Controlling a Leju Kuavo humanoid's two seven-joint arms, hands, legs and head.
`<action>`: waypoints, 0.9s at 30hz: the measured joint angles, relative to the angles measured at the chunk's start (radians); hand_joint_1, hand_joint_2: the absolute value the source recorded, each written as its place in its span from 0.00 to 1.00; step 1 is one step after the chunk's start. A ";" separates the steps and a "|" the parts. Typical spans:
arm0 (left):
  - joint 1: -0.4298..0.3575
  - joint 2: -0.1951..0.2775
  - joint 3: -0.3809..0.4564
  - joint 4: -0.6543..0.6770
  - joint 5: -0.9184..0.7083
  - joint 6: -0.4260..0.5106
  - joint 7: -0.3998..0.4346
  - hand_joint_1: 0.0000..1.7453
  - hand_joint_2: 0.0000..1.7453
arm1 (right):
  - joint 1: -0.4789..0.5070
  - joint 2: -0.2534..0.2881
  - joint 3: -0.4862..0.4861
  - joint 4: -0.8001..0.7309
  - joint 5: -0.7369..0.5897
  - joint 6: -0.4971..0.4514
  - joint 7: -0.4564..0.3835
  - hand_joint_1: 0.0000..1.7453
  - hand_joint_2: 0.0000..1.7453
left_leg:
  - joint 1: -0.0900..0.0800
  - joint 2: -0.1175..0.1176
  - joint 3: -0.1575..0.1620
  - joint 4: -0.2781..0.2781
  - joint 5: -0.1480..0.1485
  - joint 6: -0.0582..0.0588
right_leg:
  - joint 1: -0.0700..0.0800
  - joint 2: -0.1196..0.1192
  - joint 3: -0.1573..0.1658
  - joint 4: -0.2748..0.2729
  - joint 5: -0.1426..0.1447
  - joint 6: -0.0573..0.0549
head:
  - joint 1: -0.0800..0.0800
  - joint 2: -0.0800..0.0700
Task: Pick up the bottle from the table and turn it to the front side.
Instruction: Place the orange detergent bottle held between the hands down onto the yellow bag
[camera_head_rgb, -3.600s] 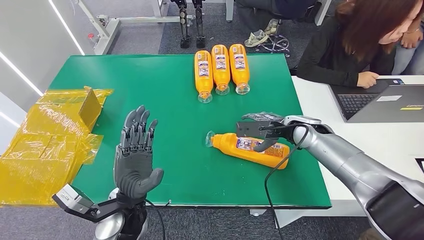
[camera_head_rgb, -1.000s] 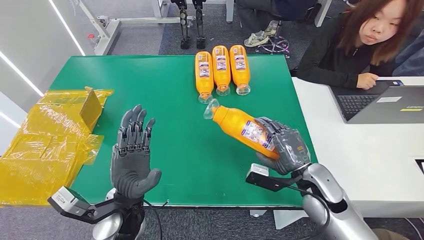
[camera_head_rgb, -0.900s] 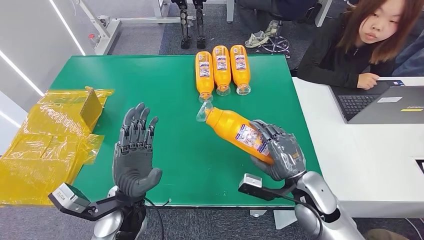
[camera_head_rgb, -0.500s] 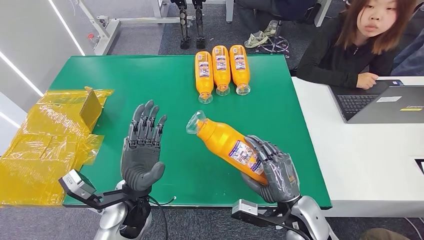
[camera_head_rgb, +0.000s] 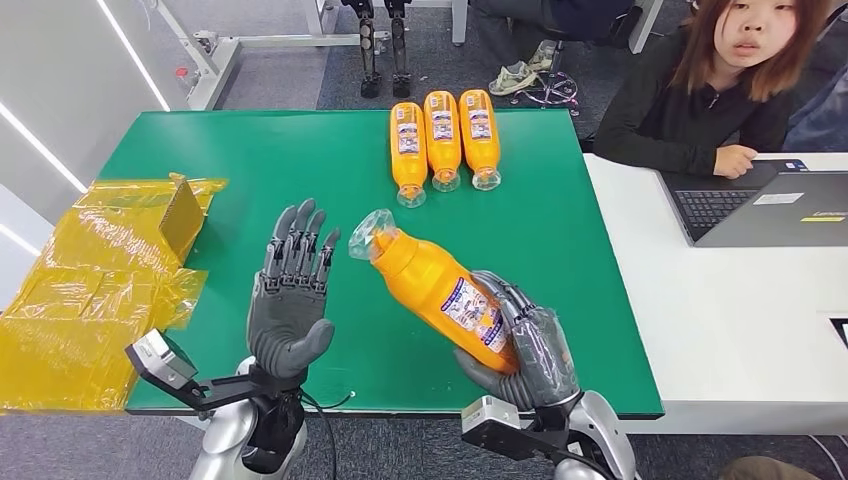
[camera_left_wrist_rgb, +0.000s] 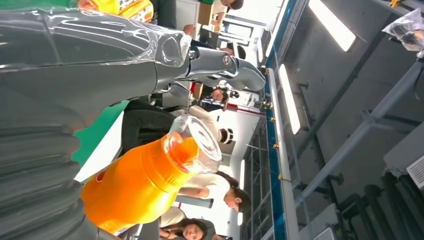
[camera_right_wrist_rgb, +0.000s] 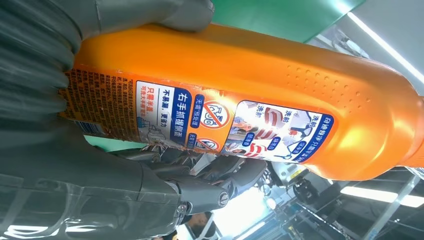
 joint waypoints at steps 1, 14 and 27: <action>-0.002 0.000 -0.001 0.001 0.000 0.000 0.000 0.00 1.00 | 0.000 0.007 0.002 0.001 -0.002 0.001 -0.001 1.00 1.00 | 0.000 0.000 0.000 0.000 0.000 0.000 | 0.000 0.000 0.000 0.000 0.000 0.000 | 0.000 0.000; -0.030 -0.004 -0.009 0.004 0.012 -0.007 0.003 0.00 1.00 | -0.010 0.104 0.072 0.086 -0.059 0.046 -0.030 1.00 1.00 | 0.000 0.000 0.000 0.000 0.000 0.000 | 0.000 0.000 0.000 0.000 0.000 0.000 | 0.000 0.000; -0.036 -0.008 -0.009 0.005 0.027 -0.015 0.020 0.00 1.00 | -0.033 0.178 0.132 0.173 -0.026 0.048 -0.009 1.00 1.00 | 0.000 0.000 0.000 0.000 0.000 0.000 | 0.000 0.000 0.000 0.000 0.000 0.000 | 0.000 0.000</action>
